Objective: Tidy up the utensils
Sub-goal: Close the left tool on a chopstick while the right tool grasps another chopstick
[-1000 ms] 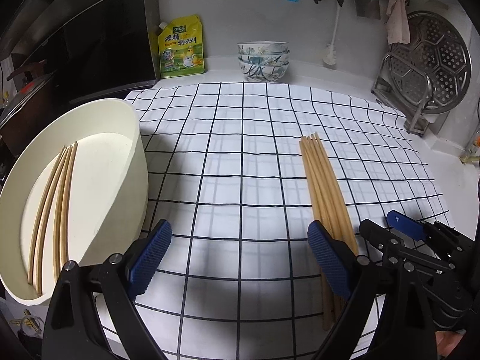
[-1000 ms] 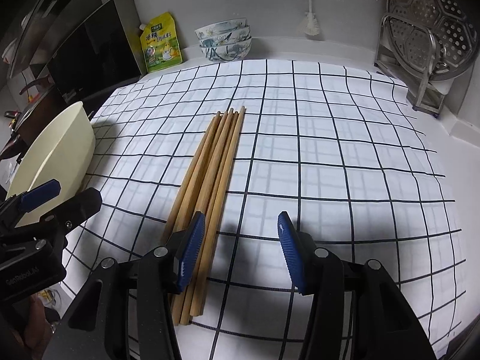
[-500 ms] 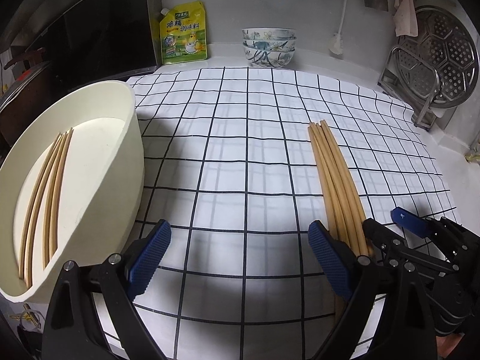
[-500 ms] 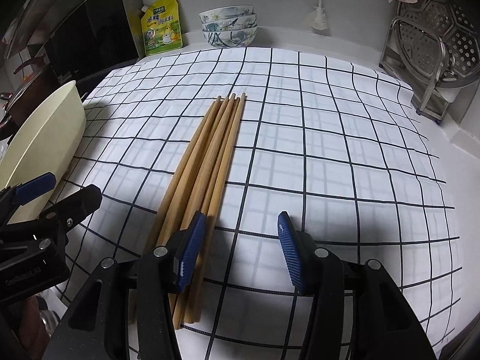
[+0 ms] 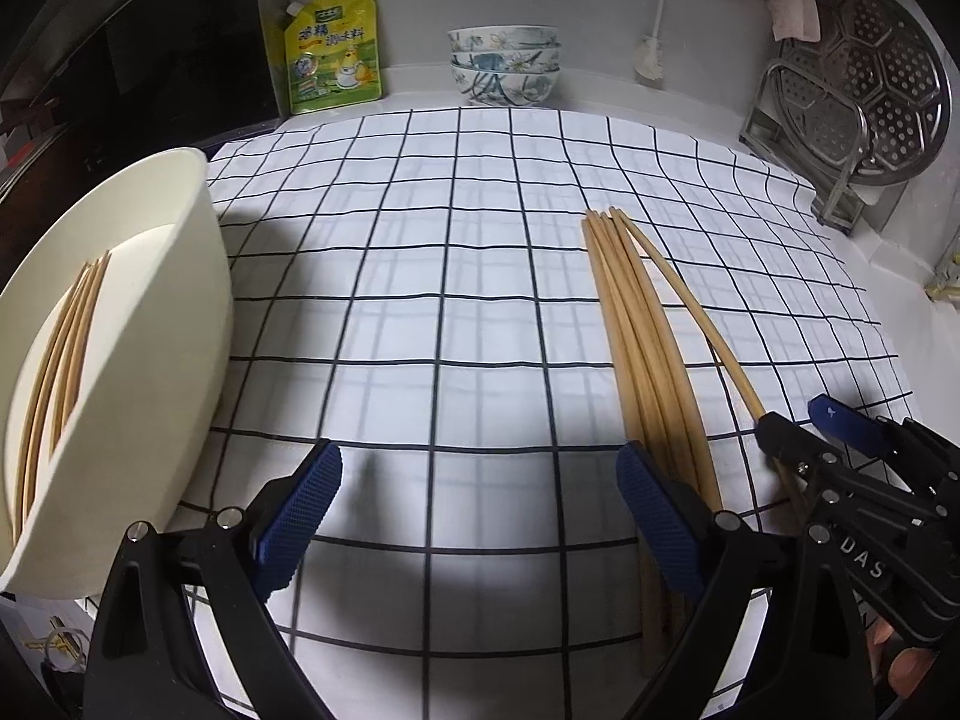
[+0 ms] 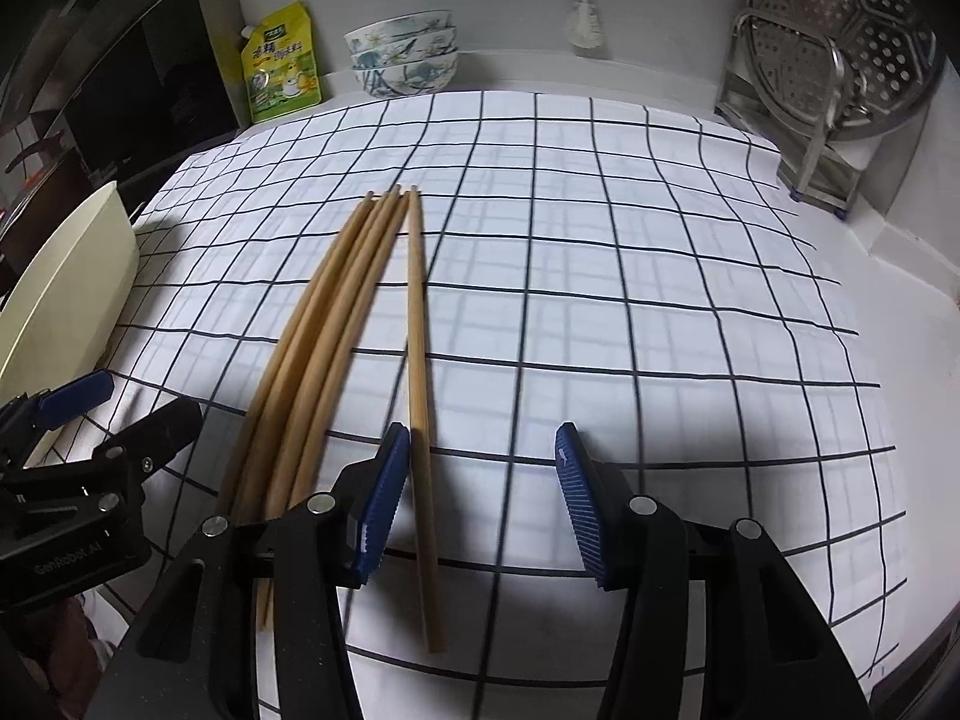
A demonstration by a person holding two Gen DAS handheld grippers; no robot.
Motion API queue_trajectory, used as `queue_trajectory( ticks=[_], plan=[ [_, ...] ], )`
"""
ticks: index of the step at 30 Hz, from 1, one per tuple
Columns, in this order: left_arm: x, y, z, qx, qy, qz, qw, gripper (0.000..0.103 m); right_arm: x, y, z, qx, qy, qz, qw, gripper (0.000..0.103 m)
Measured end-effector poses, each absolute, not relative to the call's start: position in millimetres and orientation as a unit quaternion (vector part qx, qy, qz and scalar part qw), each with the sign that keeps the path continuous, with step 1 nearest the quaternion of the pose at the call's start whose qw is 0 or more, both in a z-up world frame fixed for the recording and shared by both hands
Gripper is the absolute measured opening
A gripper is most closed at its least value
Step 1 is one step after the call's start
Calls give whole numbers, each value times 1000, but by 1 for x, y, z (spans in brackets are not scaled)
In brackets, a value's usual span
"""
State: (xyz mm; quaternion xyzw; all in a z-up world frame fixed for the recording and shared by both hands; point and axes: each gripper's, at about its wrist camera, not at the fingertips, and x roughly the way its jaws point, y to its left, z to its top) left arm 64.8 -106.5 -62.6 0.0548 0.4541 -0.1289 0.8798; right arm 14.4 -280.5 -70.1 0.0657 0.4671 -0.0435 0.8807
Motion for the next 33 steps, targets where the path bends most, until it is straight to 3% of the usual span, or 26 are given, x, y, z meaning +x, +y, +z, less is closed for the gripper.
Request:
queue_trajectory(
  ticks=[33],
  plan=[
    [87, -109, -77, 60, 480, -103, 869, 97, 26, -287, -70, 60, 461, -46, 884, 49]
  ],
)
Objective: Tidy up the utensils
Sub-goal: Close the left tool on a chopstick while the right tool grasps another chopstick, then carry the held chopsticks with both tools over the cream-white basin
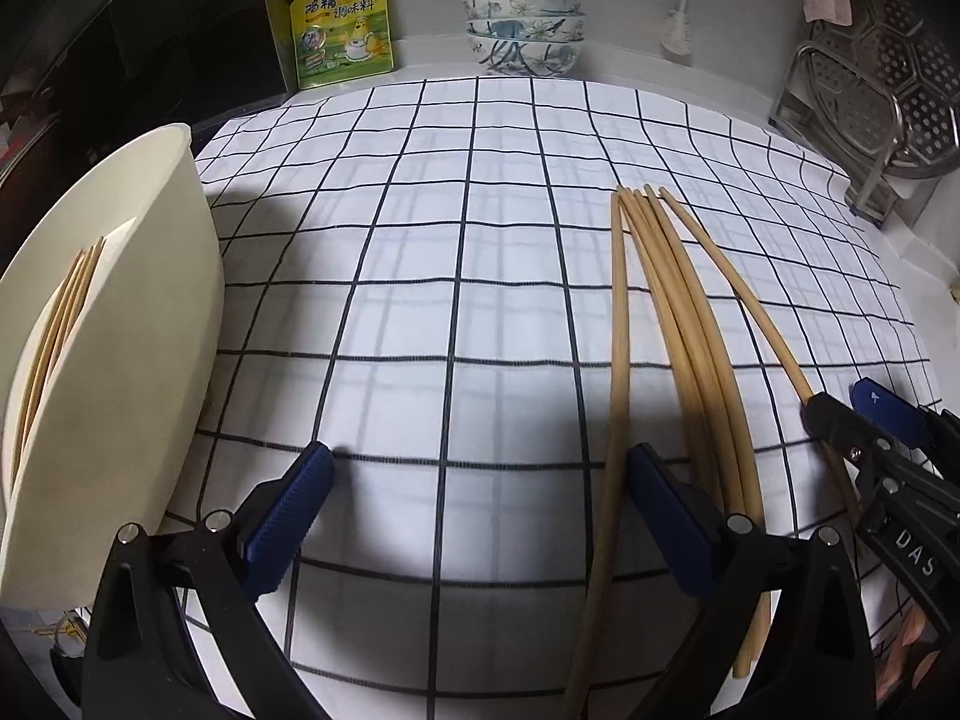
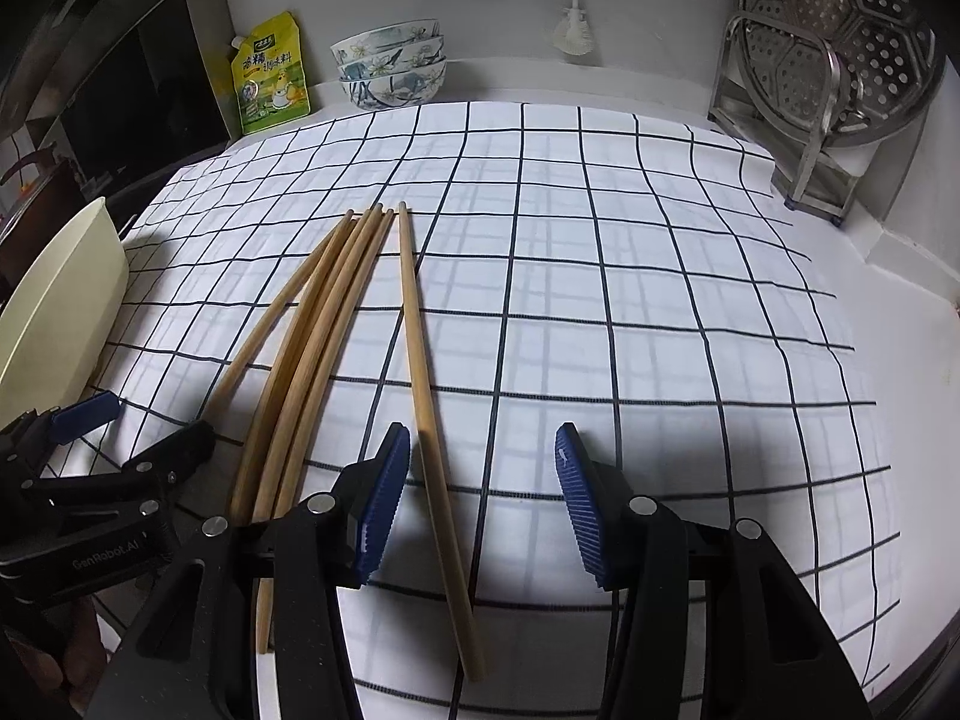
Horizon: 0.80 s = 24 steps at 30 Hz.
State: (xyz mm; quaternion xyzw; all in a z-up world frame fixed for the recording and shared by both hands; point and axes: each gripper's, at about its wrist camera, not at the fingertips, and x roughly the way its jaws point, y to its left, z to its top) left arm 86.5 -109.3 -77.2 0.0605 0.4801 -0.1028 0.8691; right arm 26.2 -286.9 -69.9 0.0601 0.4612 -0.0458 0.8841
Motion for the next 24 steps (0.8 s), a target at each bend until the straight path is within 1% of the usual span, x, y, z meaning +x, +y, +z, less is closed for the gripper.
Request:
queue_trajectory(
  ticks=[5, 7, 8, 9, 10, 11, 12, 13, 14, 15, 16, 17, 18, 24],
  plan=[
    [97, -119, -77, 68, 477, -105, 870, 97, 34, -281, -73, 41, 461, -42, 886, 48],
    [99, -120, -78, 63, 477, -112, 869, 95, 35, -277, -73, 33, 458, -40, 887, 46],
    [100, -121, -78, 57, 479, -115, 869, 95, 36, -276, -73, 31, 457, -40, 888, 41],
    [99, -122, -78, 57, 475, -114, 871, 91, 36, -275, -73, 28, 455, -37, 889, 33],
    [98, -124, -77, 60, 472, -116, 872, 83, 37, -273, -73, 25, 454, -35, 890, 29],
    [96, -126, -75, 64, 468, -119, 873, 78, 37, -272, -73, 23, 453, -33, 890, 18],
    [94, -128, -74, 66, 464, -123, 875, 64, 38, -270, -73, 21, 453, -31, 891, 8],
    [93, -129, -72, 65, 463, -131, 874, 49, 38, -269, -73, 19, 452, -30, 891, 8],
    [91, -130, -71, 66, 462, -135, 874, 41, 38, -268, -73, 17, 452, -30, 891, 7],
    [90, -131, -70, 68, 461, -140, 874, 27, 38, -268, -73, 17, 452, -30, 891, 7],
    [89, -133, -70, 70, 461, -146, 872, 15, 37, -268, -73, 21, 452, -27, 891, 7],
    [88, -134, -70, 73, 461, -150, 871, 10, 37, -269, -72, 26, 452, -25, 891, 7],
    [87, -134, -70, 75, 461, -151, 871, 8, 36, -270, -72, 31, 452, -24, 891, 7],
    [81, -121, -62, 54, 460, -165, 871, 8, 28, -275, -64, 69, 439, -20, 896, 7]
  ],
)
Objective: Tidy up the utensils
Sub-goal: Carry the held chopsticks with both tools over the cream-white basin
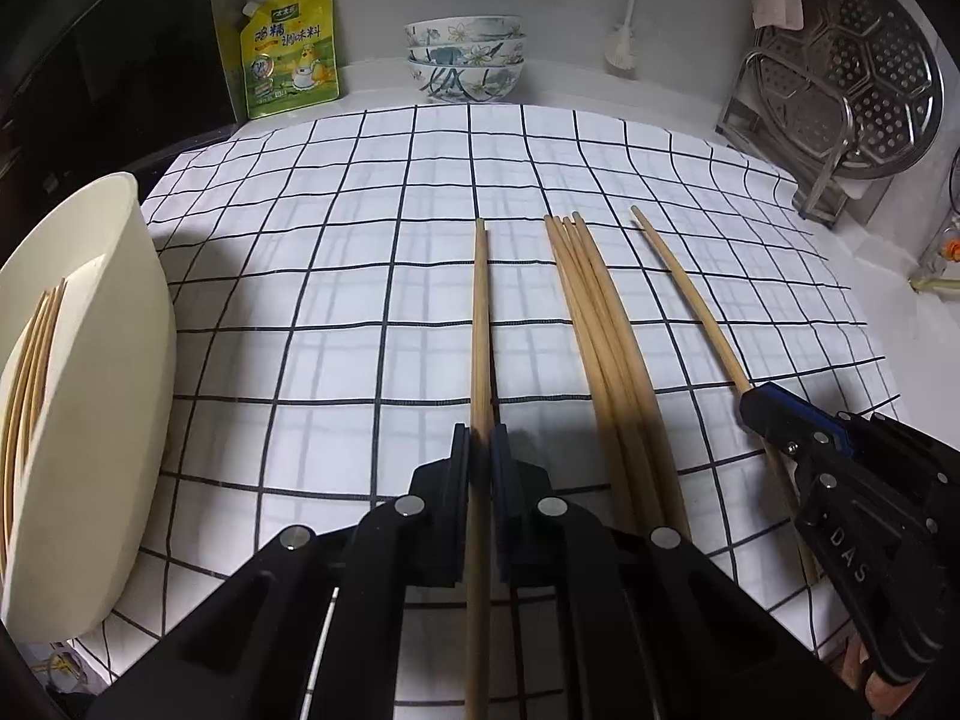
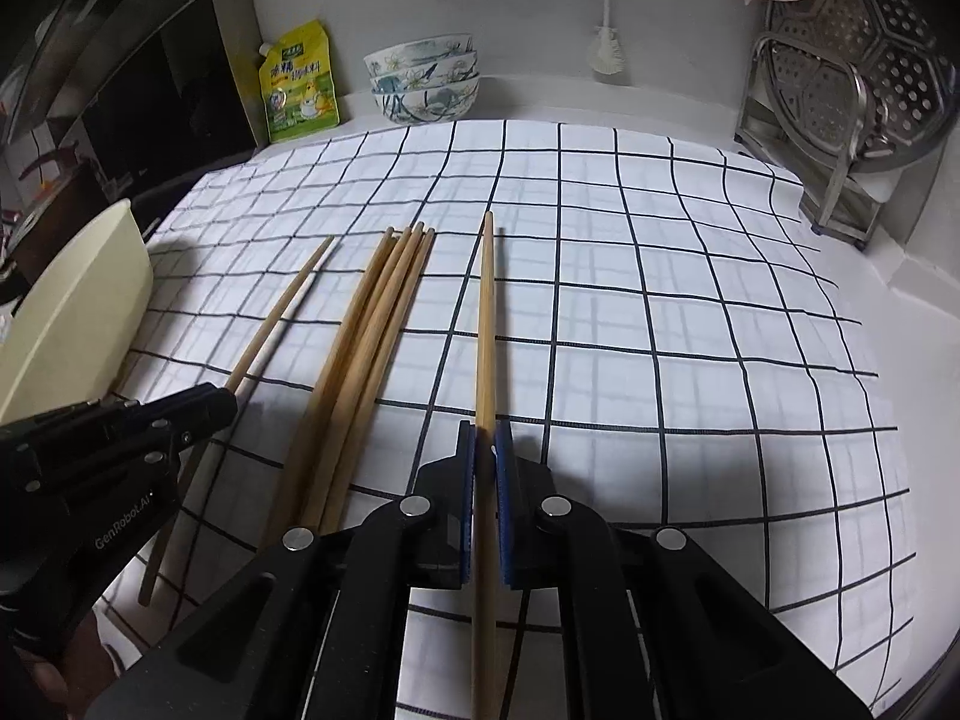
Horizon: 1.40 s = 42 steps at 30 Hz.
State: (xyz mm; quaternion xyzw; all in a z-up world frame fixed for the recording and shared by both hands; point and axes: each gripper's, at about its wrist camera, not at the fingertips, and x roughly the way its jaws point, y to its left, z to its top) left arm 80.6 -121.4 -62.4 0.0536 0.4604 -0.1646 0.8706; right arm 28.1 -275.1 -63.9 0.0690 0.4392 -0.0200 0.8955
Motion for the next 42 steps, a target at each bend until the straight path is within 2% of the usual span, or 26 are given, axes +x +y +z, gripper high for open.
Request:
queue_trajectory(
  ticks=[11, 20, 31, 42],
  plan=[
    [63, -80, 0, 16, 406, -177, 897, 8, 16, -251, -22, 99, 400, 6, 911, 7],
    [63, 16, 54, 3, 347, -99, 932, 8, 40, -176, 27, 95, 356, 90, 925, 7],
    [92, 130, 32, -11, 370, 9, 929, 8, 96, -38, 32, 57, 371, 211, 903, 7],
    [112, 150, -5, -14, 410, 18, 912, 8, 130, 13, -1, 39, 437, 227, 869, 7]
  ],
)
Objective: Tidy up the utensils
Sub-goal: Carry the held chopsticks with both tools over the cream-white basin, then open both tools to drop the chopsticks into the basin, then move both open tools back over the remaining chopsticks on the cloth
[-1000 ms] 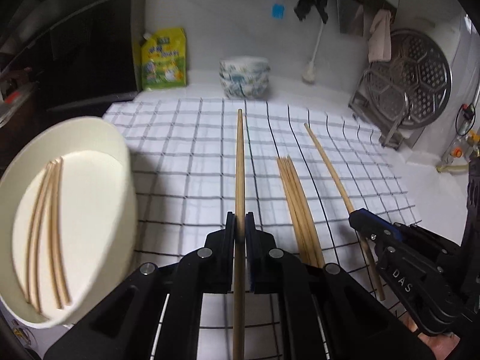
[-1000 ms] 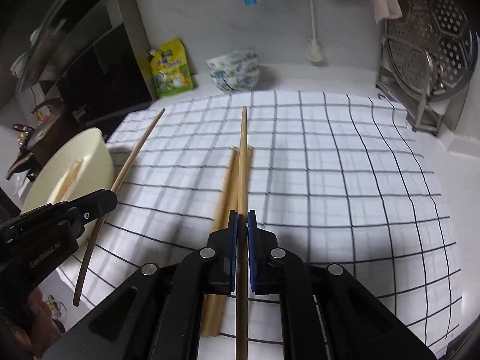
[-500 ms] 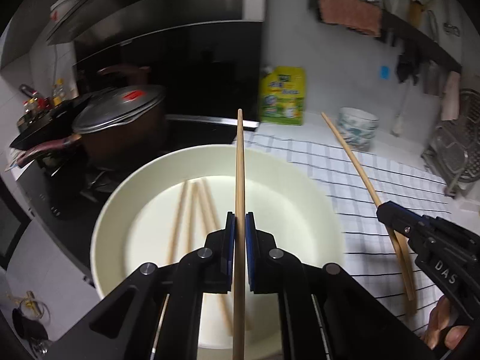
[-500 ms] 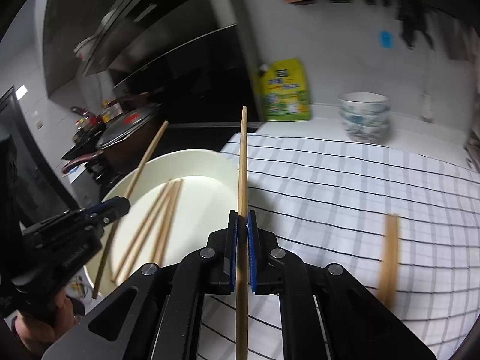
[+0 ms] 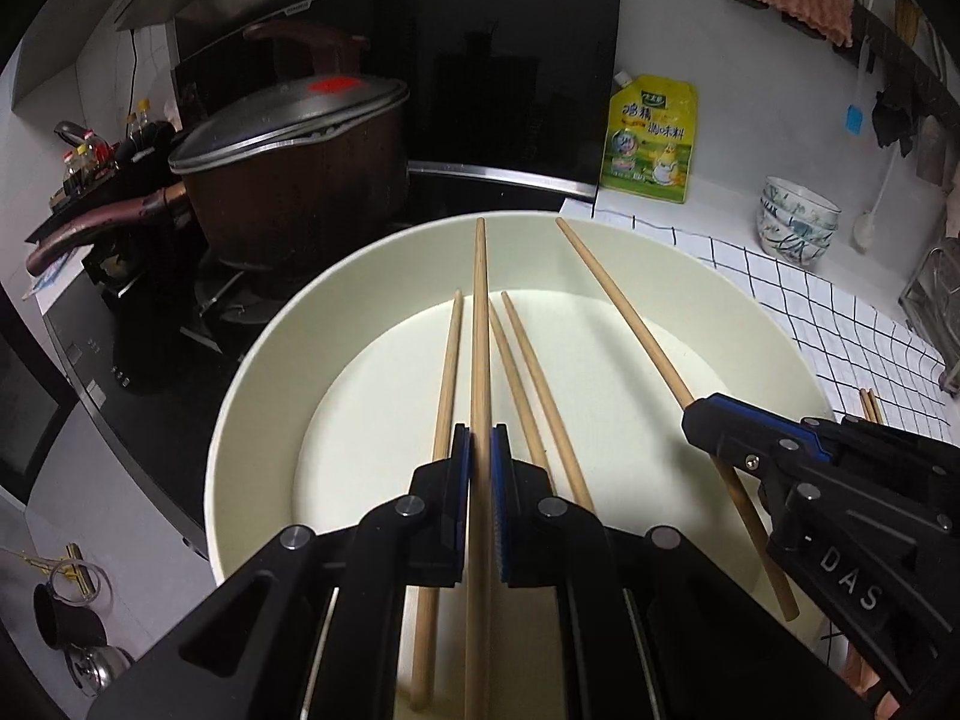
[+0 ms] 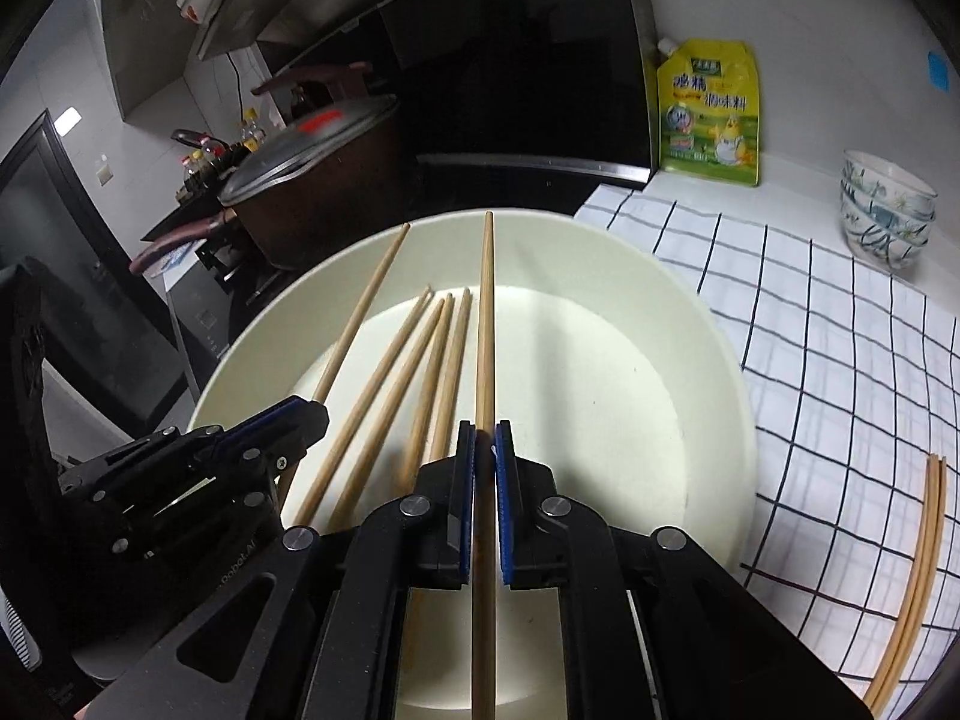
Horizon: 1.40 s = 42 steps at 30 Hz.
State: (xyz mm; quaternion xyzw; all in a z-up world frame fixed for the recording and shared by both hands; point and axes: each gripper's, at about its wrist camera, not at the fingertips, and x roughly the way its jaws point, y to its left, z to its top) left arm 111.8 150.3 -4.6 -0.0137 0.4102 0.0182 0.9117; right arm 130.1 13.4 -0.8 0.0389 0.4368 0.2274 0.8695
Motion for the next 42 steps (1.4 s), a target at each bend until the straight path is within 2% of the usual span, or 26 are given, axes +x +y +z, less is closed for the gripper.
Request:
queue_trajectory(
  ticks=[6, 8, 10, 11, 18, 32, 34, 37, 42],
  plan=[
    [114, 158, -14, -32, 423, 28, 905, 10, 134, 9, -15, 47, 453, 214, 864, 7],
    [111, 161, -12, -36, 419, 34, 907, 25, 133, 6, -14, 51, 449, 212, 867, 10],
    [107, 161, -8, -37, 407, 38, 912, 56, 131, 3, -11, 50, 441, 208, 871, 11],
    [105, 161, -5, -36, 400, 41, 915, 60, 129, 2, -9, 50, 438, 207, 873, 11],
    [97, 166, 4, -45, 389, 47, 919, 60, 118, -6, 4, 49, 418, 201, 885, 12],
    [76, 158, 10, -53, 387, 37, 920, 70, 89, -20, 16, 52, 403, 191, 894, 16],
    [72, 154, 12, -51, 385, 35, 921, 72, 84, -24, 18, 55, 400, 188, 895, 18],
    [66, 148, 14, -52, 383, 30, 922, 75, 76, -32, 19, 58, 397, 184, 897, 29],
    [59, 128, 16, -45, 381, 17, 923, 78, 65, -51, 20, 59, 394, 172, 901, 30]
  ],
)
